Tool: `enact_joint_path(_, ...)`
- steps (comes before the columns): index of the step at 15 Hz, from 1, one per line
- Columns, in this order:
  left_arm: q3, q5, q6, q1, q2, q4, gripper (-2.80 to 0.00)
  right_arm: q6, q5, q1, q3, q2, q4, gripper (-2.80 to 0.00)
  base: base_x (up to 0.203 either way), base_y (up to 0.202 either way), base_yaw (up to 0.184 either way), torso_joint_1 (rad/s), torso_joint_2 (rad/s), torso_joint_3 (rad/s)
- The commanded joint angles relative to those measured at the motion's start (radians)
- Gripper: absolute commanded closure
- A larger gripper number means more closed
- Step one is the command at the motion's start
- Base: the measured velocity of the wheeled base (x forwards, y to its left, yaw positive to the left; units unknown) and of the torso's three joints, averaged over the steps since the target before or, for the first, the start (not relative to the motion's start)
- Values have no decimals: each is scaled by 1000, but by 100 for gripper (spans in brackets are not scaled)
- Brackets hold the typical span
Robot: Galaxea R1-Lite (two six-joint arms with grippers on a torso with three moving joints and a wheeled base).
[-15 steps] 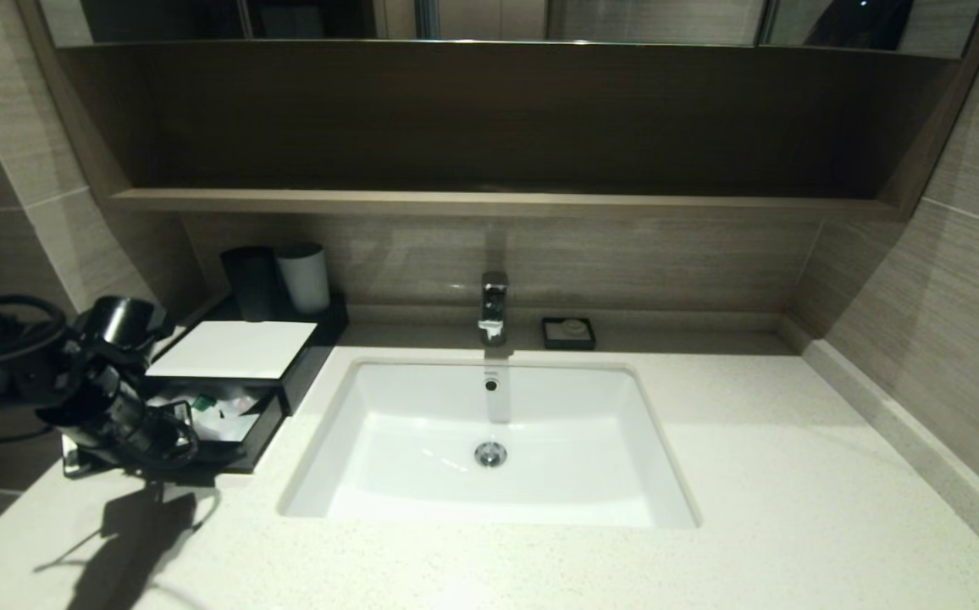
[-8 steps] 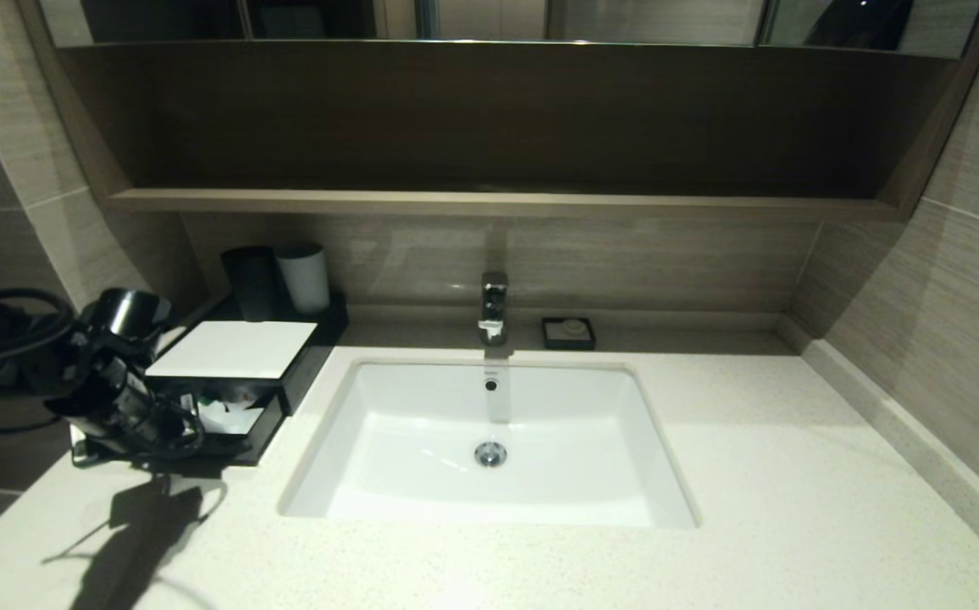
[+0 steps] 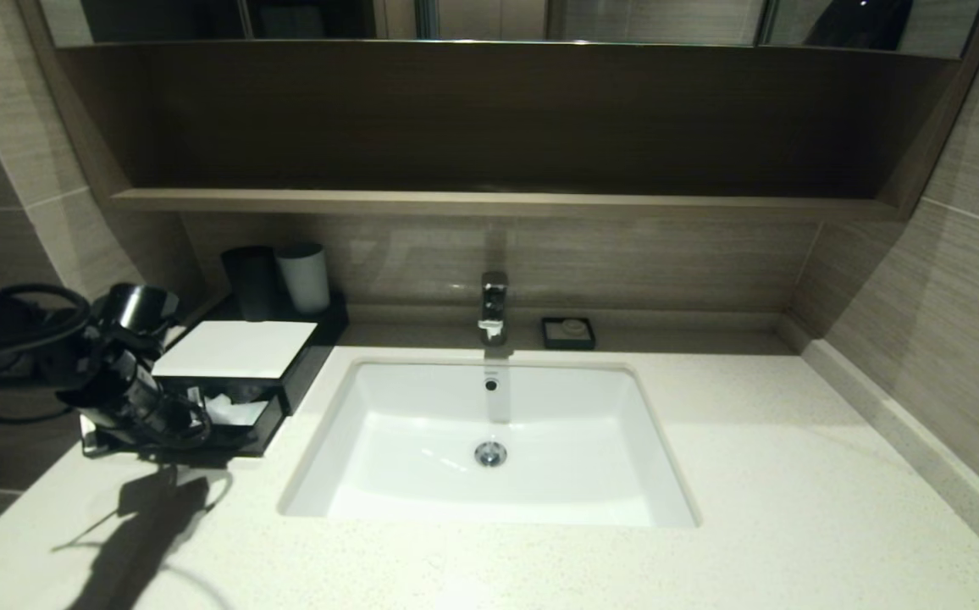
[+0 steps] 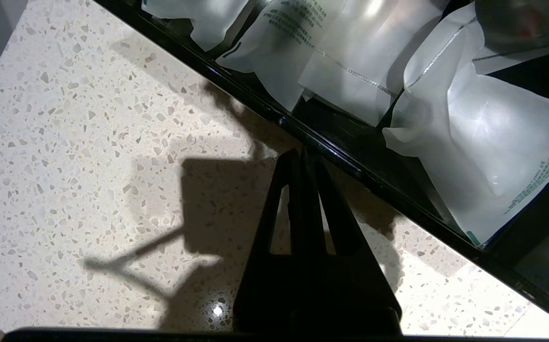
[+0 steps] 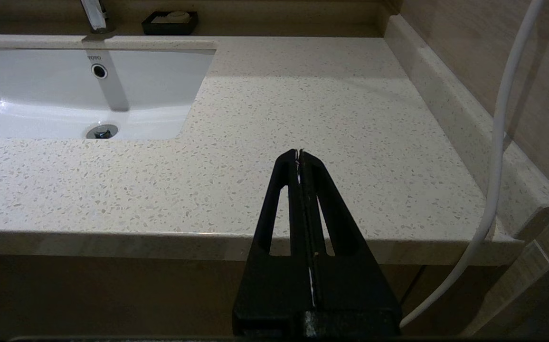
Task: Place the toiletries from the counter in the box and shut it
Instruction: Close the drawer
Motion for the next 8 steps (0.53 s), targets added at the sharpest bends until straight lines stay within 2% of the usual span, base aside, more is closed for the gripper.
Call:
enact_joint_path(1,-12,1,-2,1,8,1,0,1,0,0,2,0,0,0,0,0,0,0,0,0)
enact_joint_path(8,-63,1,-5,1,37,1,0,-1,0,0,2,0,0,0,0,0,0,0,0,0)
